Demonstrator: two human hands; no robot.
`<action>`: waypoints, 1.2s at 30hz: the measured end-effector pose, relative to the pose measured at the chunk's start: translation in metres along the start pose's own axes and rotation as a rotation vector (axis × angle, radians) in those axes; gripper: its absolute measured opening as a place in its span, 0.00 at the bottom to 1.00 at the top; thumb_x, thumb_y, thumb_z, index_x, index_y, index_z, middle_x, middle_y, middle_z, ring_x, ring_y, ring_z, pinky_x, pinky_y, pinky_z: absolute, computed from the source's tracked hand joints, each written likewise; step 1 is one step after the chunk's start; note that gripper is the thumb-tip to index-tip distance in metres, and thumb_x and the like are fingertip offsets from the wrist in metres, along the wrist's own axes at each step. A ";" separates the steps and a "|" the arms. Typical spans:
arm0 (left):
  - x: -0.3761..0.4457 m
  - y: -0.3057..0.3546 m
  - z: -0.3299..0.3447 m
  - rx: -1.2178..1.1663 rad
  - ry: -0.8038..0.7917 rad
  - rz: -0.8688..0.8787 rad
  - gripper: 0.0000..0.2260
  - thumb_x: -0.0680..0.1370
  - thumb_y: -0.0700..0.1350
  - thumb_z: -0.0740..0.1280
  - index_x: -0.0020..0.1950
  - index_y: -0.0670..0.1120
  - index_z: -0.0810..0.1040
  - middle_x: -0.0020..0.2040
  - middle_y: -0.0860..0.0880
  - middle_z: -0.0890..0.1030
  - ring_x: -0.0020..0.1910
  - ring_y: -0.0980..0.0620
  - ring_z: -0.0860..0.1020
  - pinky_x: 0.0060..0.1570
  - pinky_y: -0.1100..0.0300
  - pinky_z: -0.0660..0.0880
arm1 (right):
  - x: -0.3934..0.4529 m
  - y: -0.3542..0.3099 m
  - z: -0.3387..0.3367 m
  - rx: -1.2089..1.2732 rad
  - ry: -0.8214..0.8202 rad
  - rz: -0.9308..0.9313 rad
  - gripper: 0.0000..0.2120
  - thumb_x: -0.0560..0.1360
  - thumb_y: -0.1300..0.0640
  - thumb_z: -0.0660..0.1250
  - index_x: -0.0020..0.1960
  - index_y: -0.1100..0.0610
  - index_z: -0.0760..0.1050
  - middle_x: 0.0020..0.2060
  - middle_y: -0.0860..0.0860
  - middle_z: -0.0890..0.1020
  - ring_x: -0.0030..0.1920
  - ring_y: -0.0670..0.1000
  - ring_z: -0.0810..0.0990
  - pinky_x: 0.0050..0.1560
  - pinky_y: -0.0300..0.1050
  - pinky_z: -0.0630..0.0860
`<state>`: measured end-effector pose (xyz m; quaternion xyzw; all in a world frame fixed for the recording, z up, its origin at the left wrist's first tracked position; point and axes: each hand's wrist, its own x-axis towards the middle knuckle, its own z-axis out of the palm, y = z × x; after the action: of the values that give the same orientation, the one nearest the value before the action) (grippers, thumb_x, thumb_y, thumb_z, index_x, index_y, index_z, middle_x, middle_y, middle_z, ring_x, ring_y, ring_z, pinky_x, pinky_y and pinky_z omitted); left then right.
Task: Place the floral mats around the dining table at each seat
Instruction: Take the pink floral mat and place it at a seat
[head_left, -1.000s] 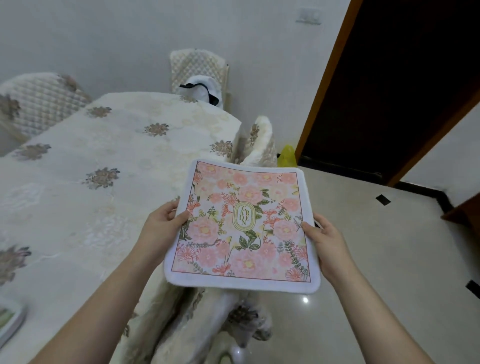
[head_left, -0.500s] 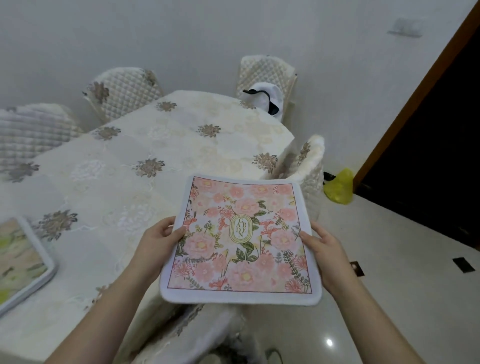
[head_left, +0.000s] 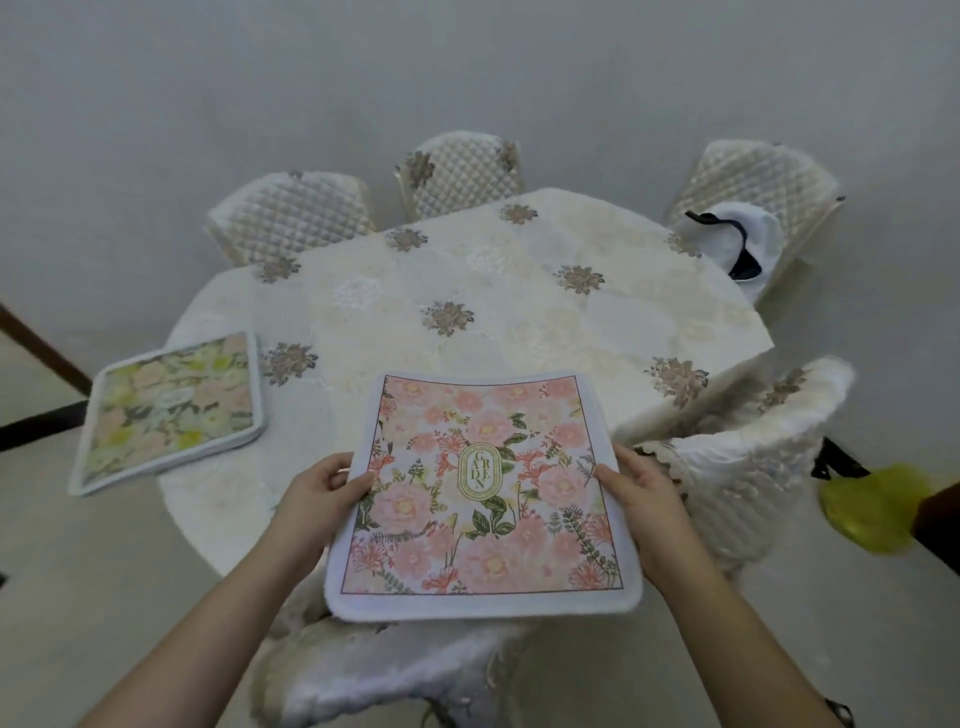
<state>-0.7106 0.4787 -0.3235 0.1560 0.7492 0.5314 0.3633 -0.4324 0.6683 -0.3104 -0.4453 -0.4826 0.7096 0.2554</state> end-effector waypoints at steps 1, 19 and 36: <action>-0.001 -0.004 -0.008 -0.011 0.035 -0.005 0.08 0.80 0.39 0.68 0.58 0.44 0.80 0.46 0.43 0.86 0.44 0.39 0.85 0.48 0.40 0.81 | 0.008 -0.002 0.010 -0.027 -0.034 0.003 0.12 0.80 0.61 0.64 0.61 0.53 0.77 0.46 0.58 0.86 0.43 0.61 0.86 0.39 0.54 0.82; 0.074 -0.072 -0.119 -0.161 0.249 -0.102 0.09 0.81 0.40 0.67 0.60 0.46 0.80 0.50 0.45 0.86 0.46 0.45 0.85 0.47 0.44 0.82 | 0.123 0.017 0.166 -0.406 -0.175 0.036 0.12 0.81 0.54 0.63 0.64 0.50 0.74 0.45 0.53 0.87 0.42 0.57 0.86 0.42 0.56 0.83; 0.156 -0.112 -0.122 0.207 0.329 -0.173 0.07 0.79 0.43 0.70 0.57 0.47 0.80 0.47 0.52 0.82 0.48 0.48 0.81 0.51 0.50 0.79 | 0.228 0.080 0.198 -0.664 -0.159 0.036 0.12 0.79 0.56 0.63 0.61 0.53 0.79 0.48 0.48 0.84 0.48 0.52 0.82 0.52 0.55 0.80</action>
<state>-0.8870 0.4491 -0.4639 0.0386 0.8595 0.4370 0.2622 -0.7083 0.7258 -0.4442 -0.4556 -0.6980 0.5506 0.0455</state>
